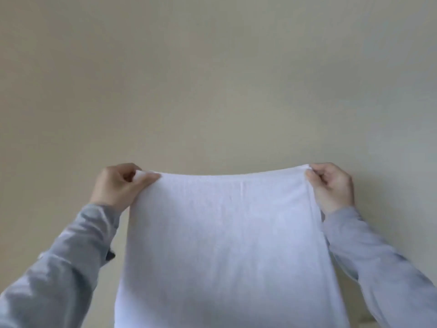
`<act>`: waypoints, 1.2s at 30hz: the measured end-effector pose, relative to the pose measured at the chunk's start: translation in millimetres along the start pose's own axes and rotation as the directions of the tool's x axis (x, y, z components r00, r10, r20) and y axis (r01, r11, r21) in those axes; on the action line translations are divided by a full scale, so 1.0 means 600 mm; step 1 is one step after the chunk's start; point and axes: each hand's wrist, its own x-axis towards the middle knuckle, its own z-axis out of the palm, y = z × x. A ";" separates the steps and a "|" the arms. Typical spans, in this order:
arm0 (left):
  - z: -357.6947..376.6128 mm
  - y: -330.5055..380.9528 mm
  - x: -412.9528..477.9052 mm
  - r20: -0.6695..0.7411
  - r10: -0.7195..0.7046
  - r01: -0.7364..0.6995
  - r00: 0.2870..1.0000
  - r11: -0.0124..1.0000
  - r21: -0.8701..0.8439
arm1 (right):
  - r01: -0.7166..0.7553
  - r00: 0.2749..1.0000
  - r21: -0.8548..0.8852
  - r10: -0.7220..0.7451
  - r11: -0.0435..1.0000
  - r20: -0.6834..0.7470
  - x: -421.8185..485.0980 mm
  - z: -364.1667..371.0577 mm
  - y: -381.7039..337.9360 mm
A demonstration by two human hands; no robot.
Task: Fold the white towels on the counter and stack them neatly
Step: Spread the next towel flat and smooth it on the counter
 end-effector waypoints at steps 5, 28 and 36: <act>-0.031 -0.018 0.016 -0.054 0.051 -0.056 0.997 0.994 -0.094 | 0.068 0.998 0.093 -0.068 0.993 -0.008 0.008 0.015 -0.006; 0.022 0.006 0.025 0.037 0.042 -0.038 0.998 0.993 -0.111 | 0.027 0.999 0.007 -0.027 1.000 -0.021 0.058 -0.003 0.025; 0.133 0.080 -0.002 0.060 0.103 -0.093 0.993 0.984 -0.151 | -0.020 0.997 -0.031 0.017 0.999 -0.072 0.112 -0.116 0.043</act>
